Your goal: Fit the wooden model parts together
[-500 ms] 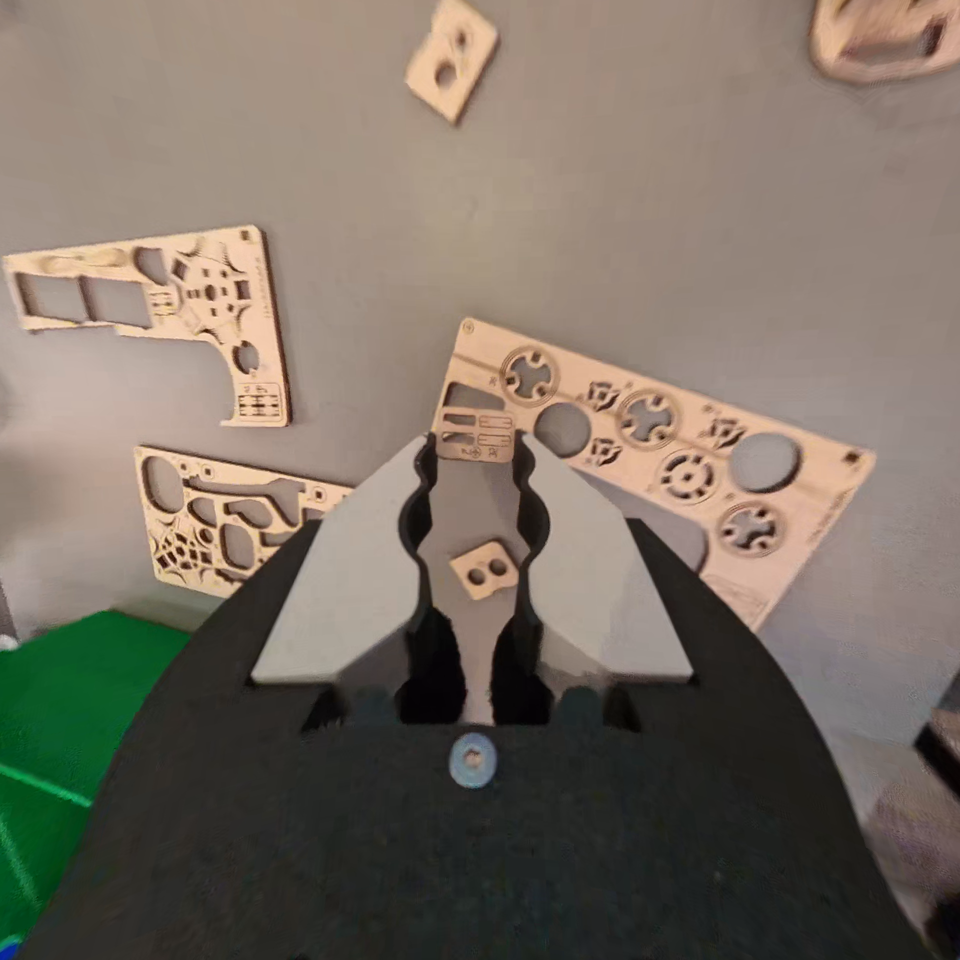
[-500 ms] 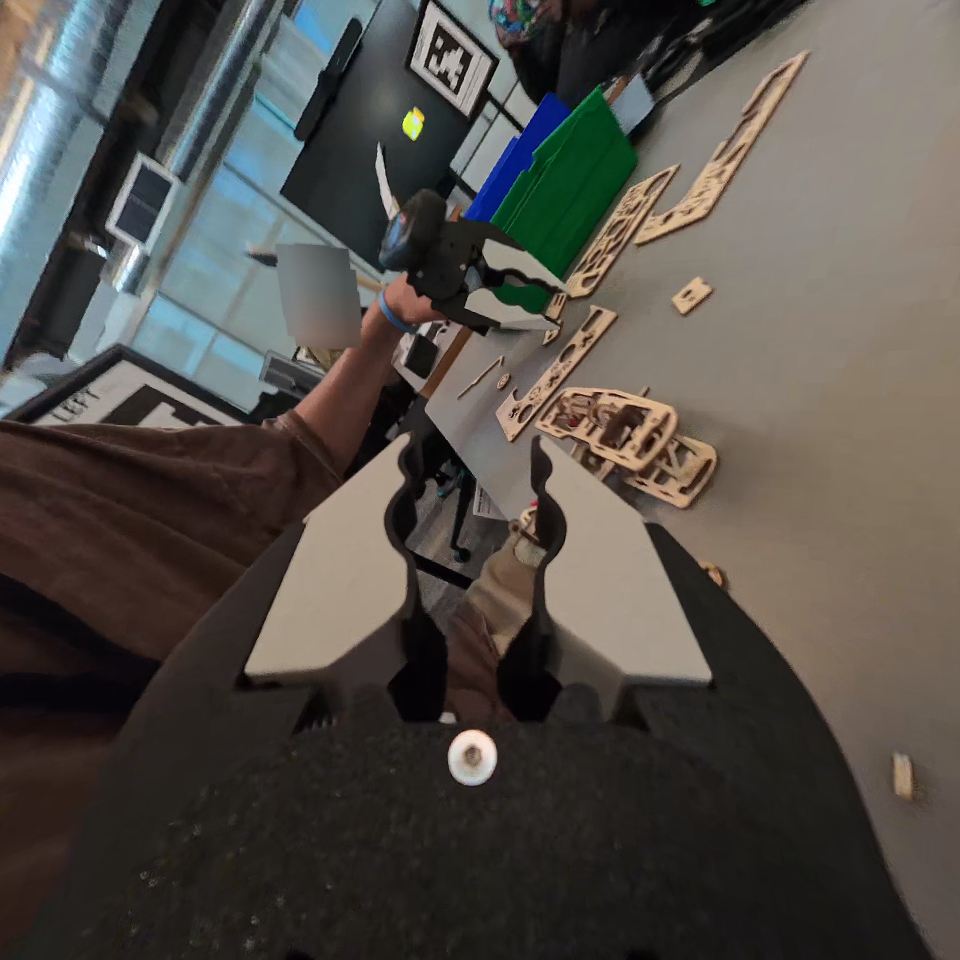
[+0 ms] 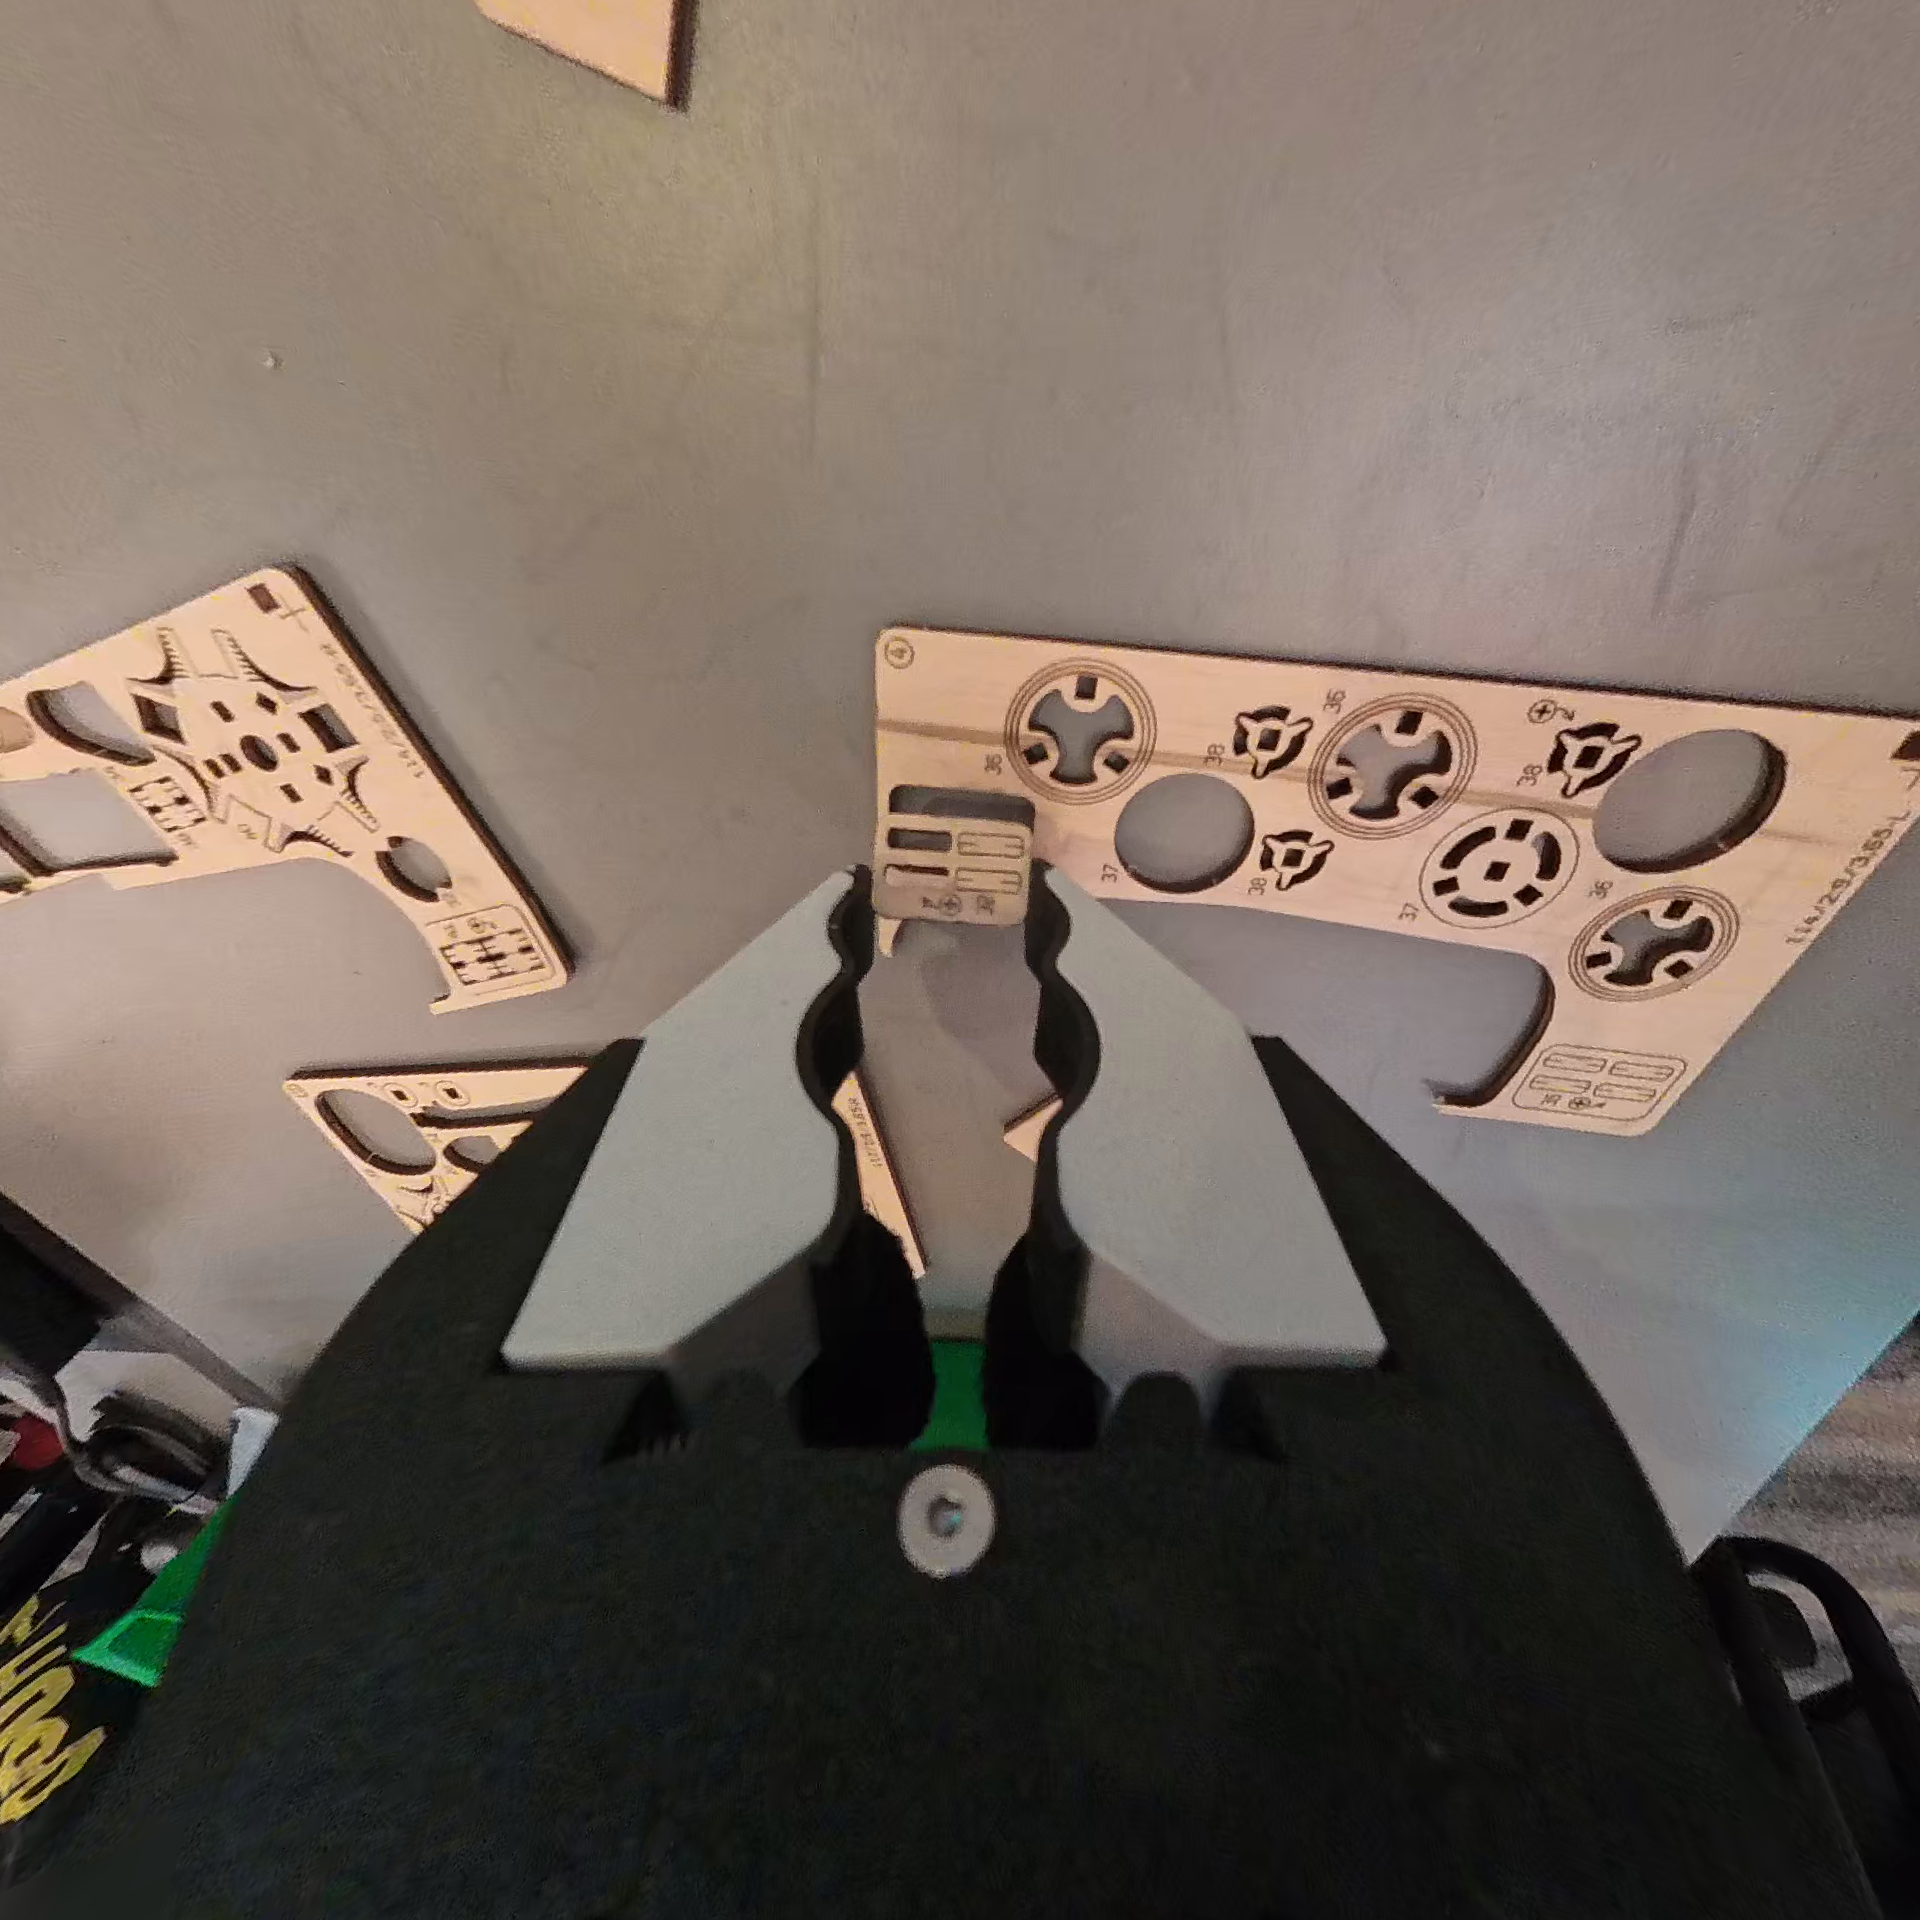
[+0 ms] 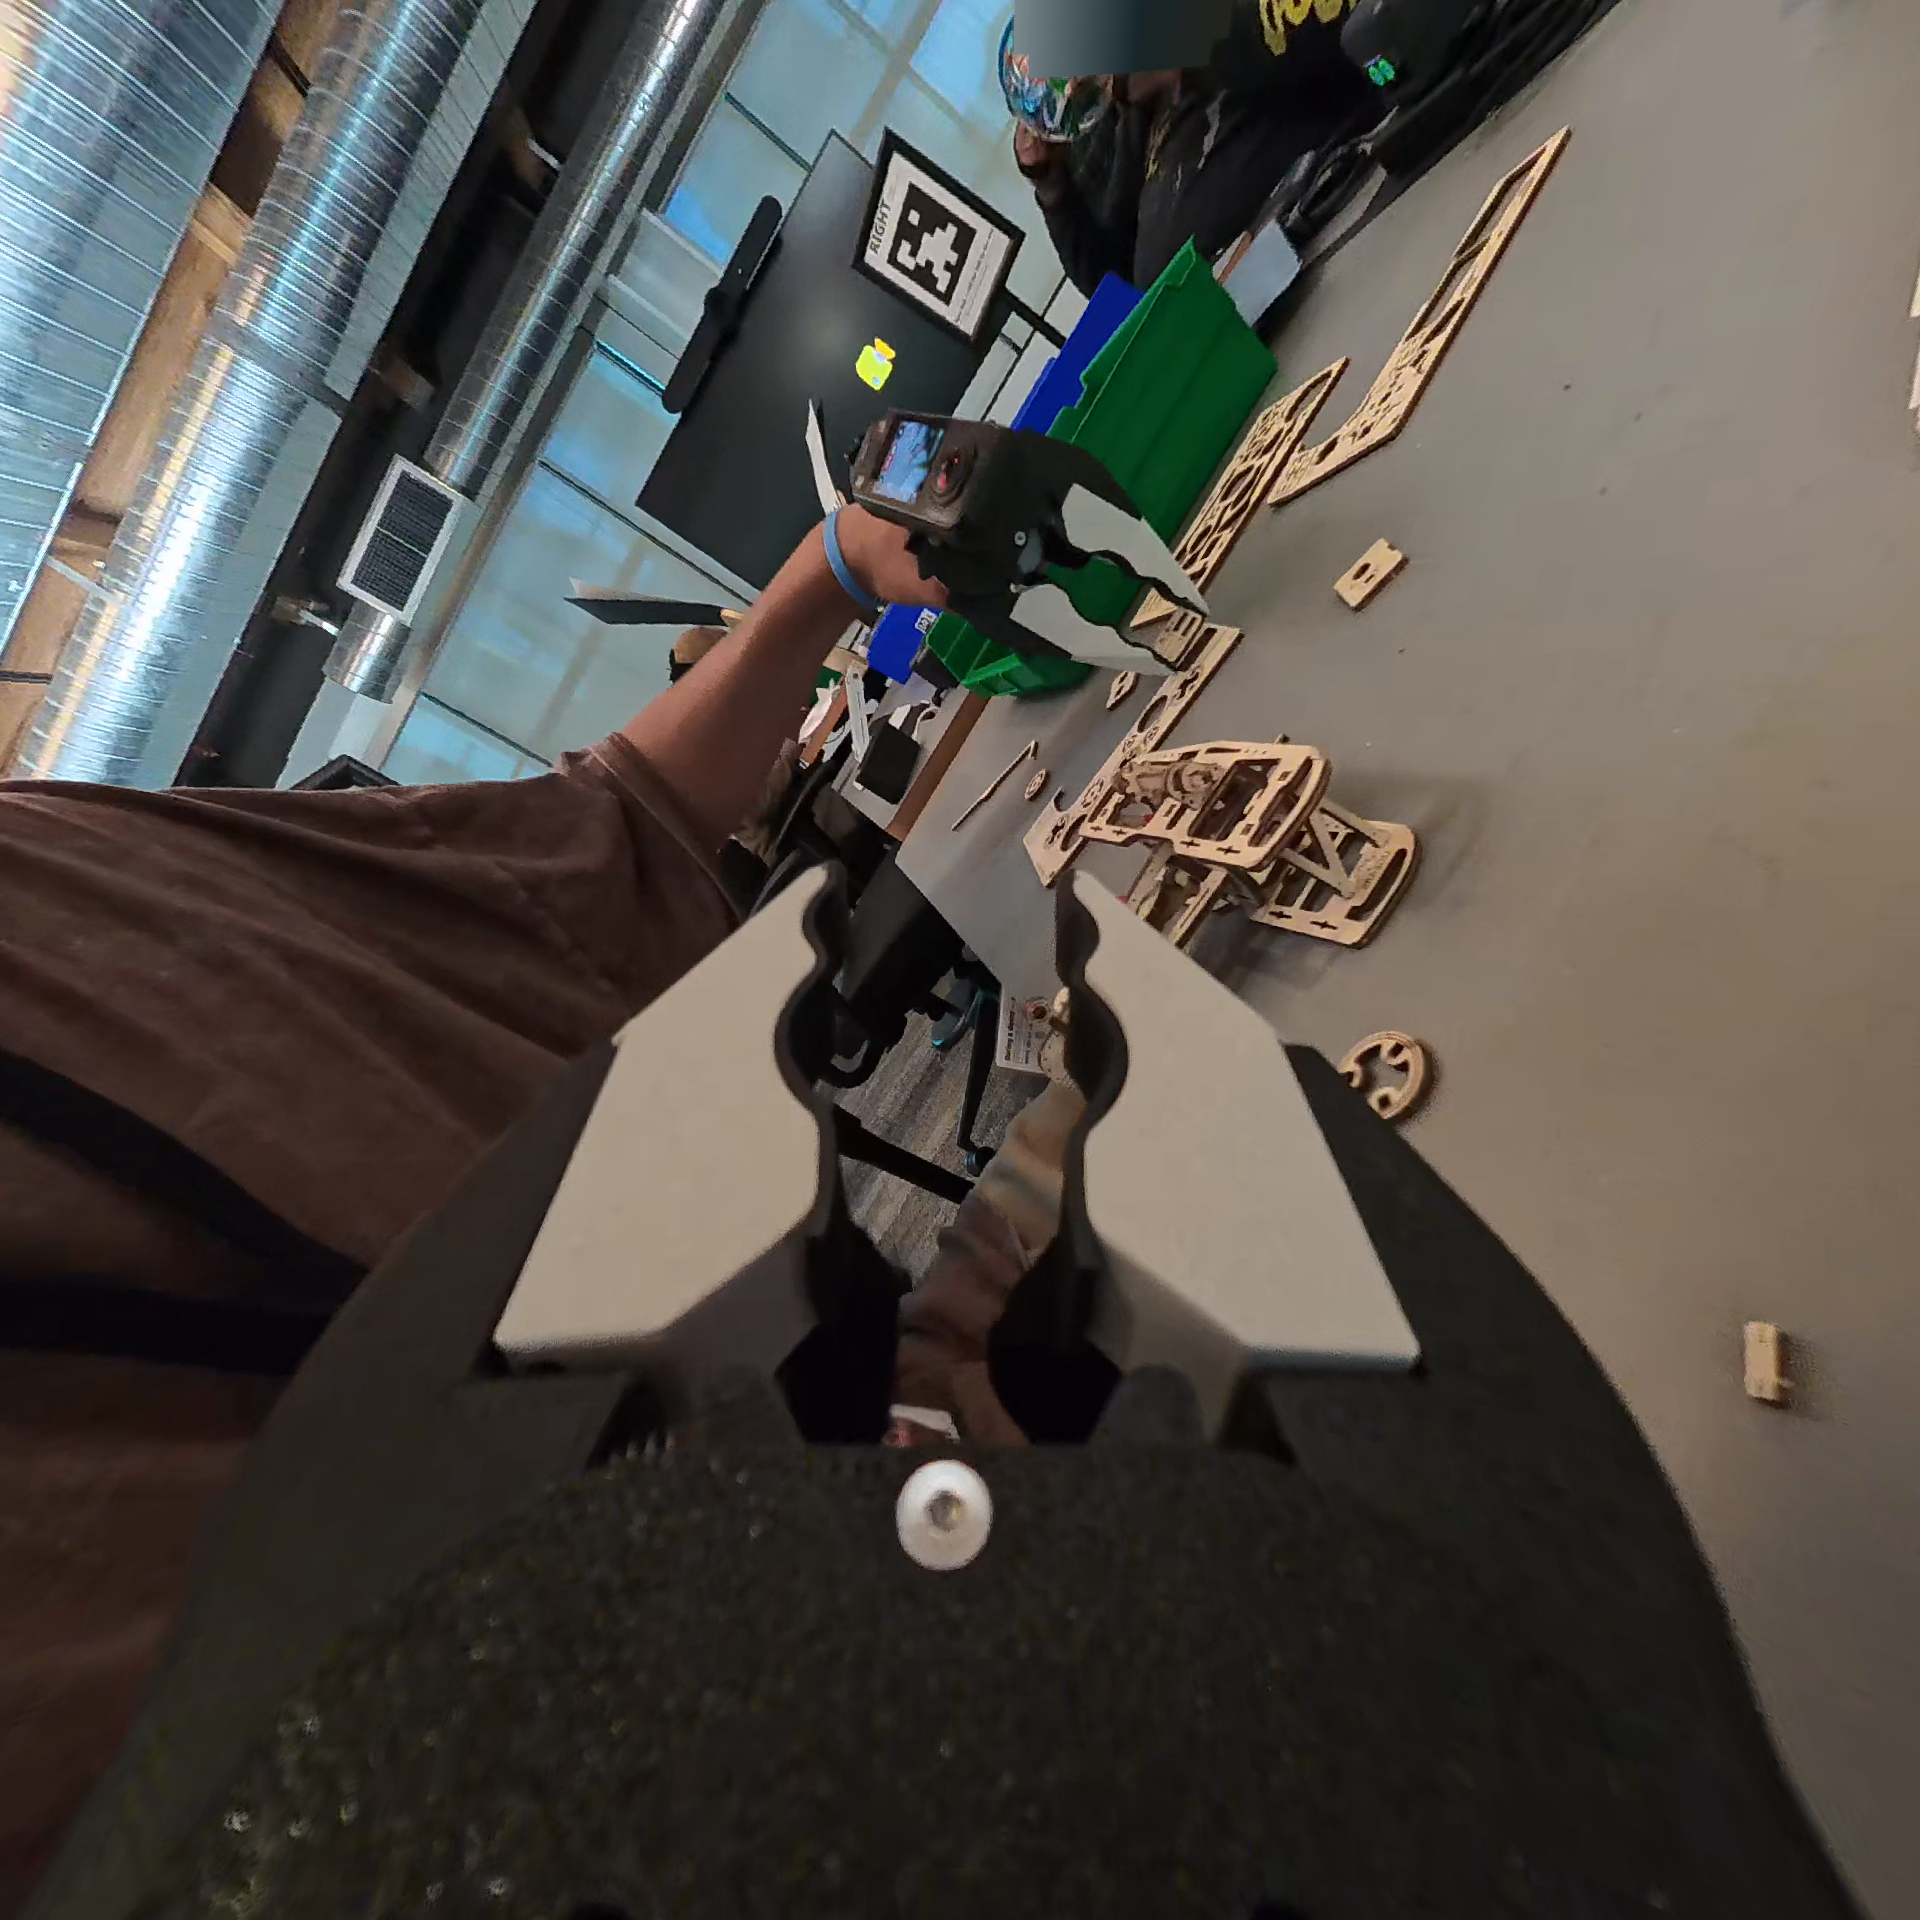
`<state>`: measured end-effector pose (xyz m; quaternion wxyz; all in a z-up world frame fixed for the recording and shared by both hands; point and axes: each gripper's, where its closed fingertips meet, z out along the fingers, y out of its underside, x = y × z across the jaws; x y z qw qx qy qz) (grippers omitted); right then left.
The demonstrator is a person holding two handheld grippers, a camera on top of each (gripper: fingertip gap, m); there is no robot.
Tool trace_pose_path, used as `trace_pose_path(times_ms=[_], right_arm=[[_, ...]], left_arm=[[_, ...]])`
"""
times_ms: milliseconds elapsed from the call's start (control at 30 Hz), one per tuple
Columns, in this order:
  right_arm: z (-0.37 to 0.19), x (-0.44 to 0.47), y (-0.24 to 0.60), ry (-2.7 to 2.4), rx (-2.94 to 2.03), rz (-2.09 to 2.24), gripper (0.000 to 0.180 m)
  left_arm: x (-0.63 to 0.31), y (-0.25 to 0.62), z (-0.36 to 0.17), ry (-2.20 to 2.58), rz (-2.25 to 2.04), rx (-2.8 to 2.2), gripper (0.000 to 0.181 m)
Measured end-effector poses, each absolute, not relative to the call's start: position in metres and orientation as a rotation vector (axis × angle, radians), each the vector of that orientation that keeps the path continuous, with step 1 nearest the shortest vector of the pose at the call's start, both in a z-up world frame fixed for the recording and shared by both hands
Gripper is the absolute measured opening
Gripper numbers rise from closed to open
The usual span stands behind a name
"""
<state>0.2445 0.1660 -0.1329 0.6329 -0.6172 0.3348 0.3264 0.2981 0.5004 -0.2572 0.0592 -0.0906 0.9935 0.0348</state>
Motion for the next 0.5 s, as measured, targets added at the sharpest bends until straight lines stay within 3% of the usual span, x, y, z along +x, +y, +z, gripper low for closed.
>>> trace_pose_path(times_ms=[200,500], right_arm=[[-0.13,0.2496,0.1613,0.76,-1.415,0.734,0.037],[-0.1316,0.2504,0.1583,0.771,-1.412,0.73,0.036]], left_arm=[[0.2998,0.5046,-0.2563,2.998,0.17,-0.291,0.036],[0.2948,0.504,-0.2572,2.998,0.113,-0.363,0.021]])
